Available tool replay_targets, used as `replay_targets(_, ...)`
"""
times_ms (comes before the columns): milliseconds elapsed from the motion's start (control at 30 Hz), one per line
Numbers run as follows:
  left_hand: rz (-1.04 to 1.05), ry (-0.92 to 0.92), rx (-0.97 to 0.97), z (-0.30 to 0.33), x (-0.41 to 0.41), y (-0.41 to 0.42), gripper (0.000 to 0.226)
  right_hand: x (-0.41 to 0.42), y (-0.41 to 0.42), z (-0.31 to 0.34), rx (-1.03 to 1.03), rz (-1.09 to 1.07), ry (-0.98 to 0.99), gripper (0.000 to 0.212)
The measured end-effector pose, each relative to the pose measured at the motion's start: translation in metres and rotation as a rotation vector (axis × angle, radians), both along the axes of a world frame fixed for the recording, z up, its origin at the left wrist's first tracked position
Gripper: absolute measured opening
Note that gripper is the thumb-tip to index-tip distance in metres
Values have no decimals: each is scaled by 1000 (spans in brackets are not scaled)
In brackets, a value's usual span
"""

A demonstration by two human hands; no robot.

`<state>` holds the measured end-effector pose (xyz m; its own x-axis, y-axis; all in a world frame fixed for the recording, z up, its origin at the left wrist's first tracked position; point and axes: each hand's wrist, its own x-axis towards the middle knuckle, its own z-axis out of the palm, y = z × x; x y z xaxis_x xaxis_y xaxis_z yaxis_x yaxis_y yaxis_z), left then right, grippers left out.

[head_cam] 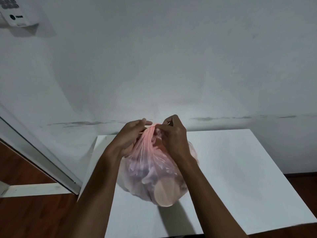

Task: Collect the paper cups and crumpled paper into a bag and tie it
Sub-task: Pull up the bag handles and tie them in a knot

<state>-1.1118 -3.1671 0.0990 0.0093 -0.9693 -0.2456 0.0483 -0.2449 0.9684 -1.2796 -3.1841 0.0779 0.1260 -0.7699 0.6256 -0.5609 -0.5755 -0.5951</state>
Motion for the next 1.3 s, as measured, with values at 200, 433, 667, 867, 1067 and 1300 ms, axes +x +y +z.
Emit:
replay_targets(200, 13, 46, -16, 4, -14, -1, 11, 4, 1, 0, -49, -38, 2, 23)
replay_targets(433, 413, -629, -94, -13, 15, -20, 19, -31, -5, -4, 222, -24, -222, 7)
replay_targets(667, 490, -835, -82, -27, 40, -13, 21, -53, 3, -20, 493, 41, -319, 8)
replay_targets(867, 310, -203, -165, -1, 19, -7, 23, -44, -1, -20, 493, 97, -285, 14)
replay_targets(1067, 326, -9, 26, -21, 14, -18, 34, -41, -12, -26, 532, 36, -298, 21)
replay_targets(1300, 573, 126, 144, -11, 23, -32, 36, -55, -27, -30, 670, -50, -495, 33)
